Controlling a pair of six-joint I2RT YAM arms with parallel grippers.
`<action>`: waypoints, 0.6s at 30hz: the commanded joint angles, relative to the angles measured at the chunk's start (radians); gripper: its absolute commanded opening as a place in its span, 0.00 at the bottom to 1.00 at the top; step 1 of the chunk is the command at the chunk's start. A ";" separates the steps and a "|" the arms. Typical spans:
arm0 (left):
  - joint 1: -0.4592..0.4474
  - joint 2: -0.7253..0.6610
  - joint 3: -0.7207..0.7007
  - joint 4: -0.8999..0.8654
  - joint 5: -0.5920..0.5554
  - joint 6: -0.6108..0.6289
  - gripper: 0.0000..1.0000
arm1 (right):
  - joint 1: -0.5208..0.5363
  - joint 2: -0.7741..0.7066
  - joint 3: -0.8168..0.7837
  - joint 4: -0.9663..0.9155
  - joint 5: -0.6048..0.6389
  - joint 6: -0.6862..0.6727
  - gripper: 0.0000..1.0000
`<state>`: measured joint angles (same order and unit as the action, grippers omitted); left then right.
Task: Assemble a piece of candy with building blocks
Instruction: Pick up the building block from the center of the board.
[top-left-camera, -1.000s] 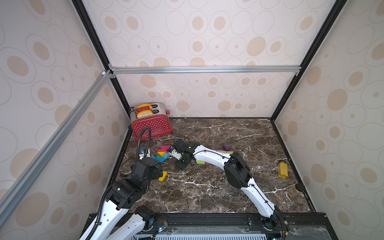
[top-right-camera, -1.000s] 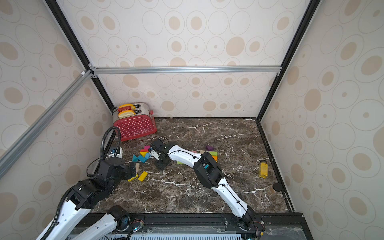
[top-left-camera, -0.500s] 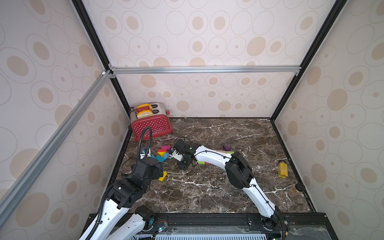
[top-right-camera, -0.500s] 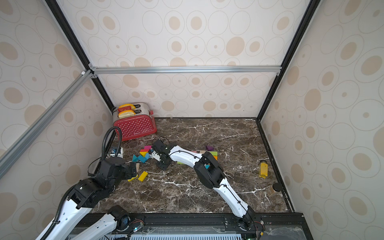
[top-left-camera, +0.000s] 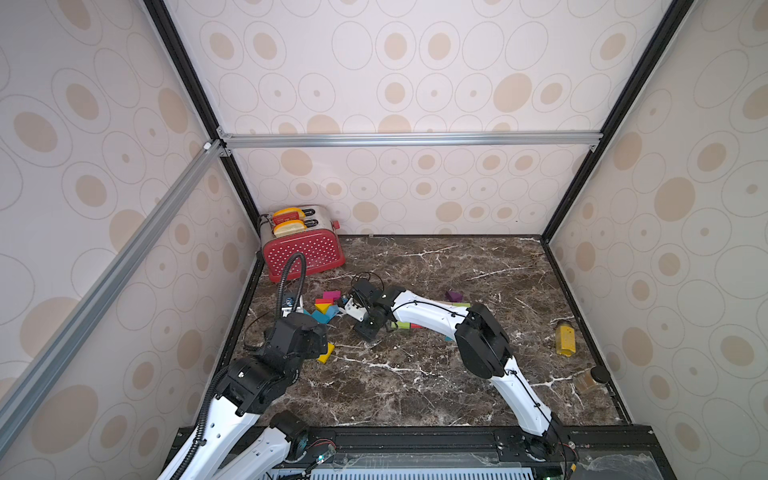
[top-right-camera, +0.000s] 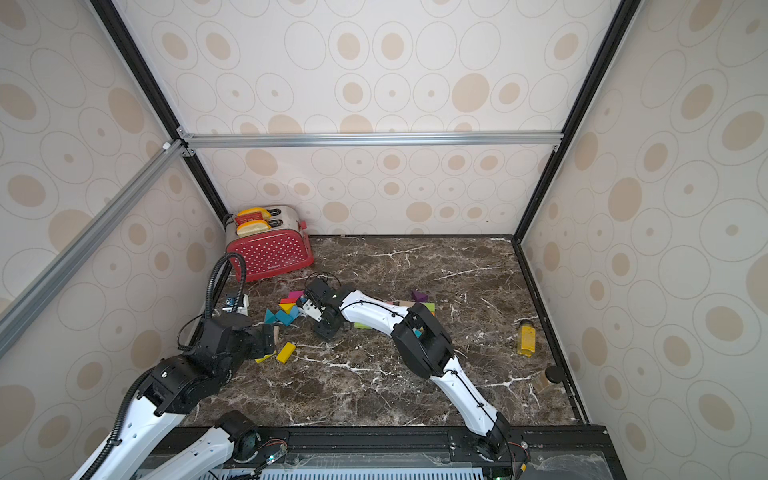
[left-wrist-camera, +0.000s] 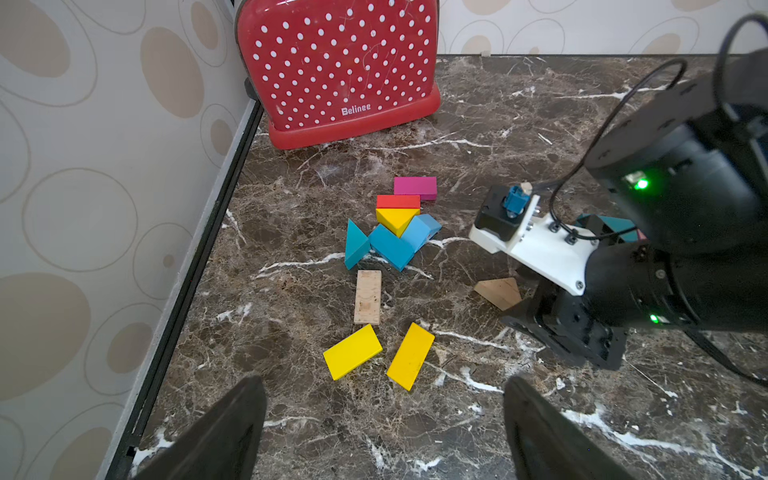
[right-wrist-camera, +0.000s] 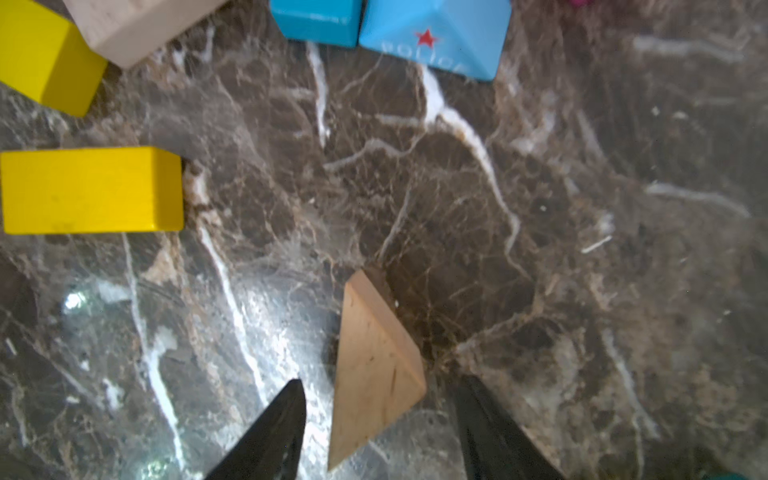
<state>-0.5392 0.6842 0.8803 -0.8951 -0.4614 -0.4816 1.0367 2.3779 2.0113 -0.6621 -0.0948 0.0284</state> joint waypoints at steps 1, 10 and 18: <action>0.003 0.001 0.000 0.004 -0.001 0.012 0.91 | 0.000 0.055 0.057 -0.043 0.008 0.014 0.62; 0.004 -0.001 0.000 0.005 0.000 0.014 0.91 | 0.000 0.116 0.133 -0.090 0.007 0.017 0.54; 0.004 -0.004 0.000 0.002 -0.004 0.014 0.91 | 0.001 0.105 0.130 -0.093 -0.007 0.007 0.40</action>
<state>-0.5392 0.6842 0.8791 -0.8921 -0.4549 -0.4789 1.0367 2.4710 2.1307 -0.7277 -0.0948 0.0402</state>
